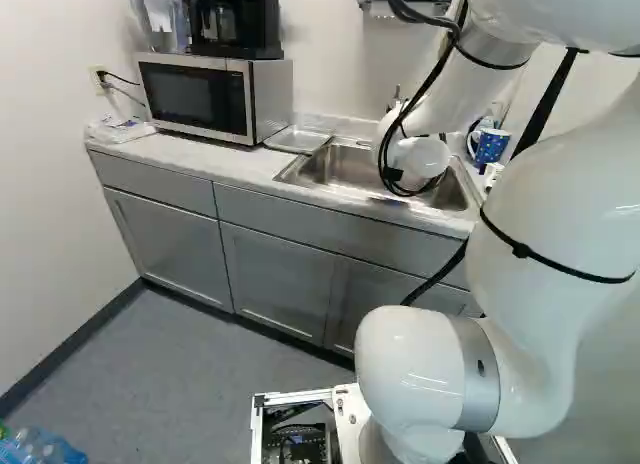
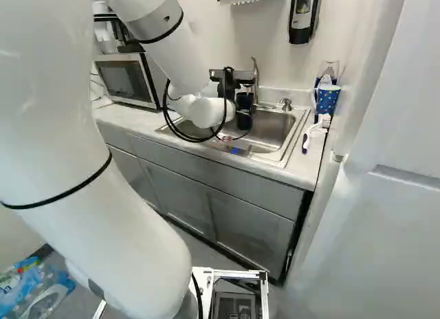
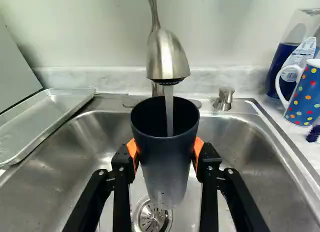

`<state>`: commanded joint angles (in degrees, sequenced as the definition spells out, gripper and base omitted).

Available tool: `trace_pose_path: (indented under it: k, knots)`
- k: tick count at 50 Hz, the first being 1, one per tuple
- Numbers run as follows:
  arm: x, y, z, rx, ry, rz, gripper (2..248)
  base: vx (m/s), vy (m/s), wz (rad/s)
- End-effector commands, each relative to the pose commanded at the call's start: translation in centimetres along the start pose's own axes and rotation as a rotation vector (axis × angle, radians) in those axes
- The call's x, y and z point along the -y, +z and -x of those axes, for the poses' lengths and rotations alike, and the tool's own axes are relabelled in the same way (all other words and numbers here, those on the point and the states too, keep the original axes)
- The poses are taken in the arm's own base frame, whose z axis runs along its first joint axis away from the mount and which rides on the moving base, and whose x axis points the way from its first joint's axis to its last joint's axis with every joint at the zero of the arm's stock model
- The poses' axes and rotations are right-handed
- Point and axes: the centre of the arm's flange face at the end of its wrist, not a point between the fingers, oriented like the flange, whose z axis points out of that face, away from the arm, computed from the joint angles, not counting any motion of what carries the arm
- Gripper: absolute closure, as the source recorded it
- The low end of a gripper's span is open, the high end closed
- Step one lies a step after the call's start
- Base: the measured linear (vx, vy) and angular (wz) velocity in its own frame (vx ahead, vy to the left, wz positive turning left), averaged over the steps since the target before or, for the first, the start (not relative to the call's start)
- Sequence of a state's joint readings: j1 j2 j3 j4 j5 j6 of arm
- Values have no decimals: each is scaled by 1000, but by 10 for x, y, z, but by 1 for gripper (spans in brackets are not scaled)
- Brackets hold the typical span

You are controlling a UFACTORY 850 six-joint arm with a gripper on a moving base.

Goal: Rinse the cup and place it in the tray

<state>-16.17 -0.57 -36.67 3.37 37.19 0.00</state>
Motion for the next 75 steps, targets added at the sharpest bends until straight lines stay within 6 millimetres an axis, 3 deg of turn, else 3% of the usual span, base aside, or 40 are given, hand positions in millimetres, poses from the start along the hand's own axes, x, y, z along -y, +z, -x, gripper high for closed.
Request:
trace_pose_path:
  k: [75]
  knots:
    - [0,0,0,0,0,0,126,0,0,0]
